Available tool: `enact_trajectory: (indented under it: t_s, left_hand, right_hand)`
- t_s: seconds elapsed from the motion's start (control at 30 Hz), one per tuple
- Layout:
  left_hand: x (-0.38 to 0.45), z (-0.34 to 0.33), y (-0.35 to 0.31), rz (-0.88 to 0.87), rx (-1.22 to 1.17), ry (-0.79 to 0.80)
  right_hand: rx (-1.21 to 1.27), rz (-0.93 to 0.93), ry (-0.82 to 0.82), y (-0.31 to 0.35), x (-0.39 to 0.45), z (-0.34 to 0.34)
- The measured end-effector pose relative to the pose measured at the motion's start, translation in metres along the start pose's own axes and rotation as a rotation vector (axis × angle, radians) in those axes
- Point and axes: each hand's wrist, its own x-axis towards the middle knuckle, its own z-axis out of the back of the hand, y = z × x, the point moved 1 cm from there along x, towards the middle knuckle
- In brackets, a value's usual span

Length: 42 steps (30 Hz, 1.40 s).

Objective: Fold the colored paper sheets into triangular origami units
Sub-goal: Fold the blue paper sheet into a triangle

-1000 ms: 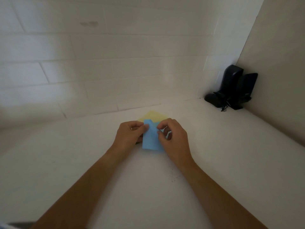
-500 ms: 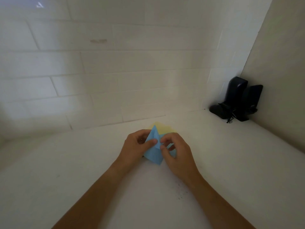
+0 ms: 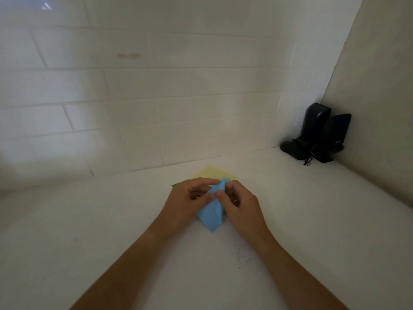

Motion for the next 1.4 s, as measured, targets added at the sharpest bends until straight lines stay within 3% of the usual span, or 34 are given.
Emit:
enact_trajectory:
  t_s: [1.4]
  left_hand:
    - [-0.0026,0.0021,0.0004,-0.071,0.041,0.084]
  right_hand:
    - [0.059,-0.059,-0.017,-0.0022,0.0037,0.0049]
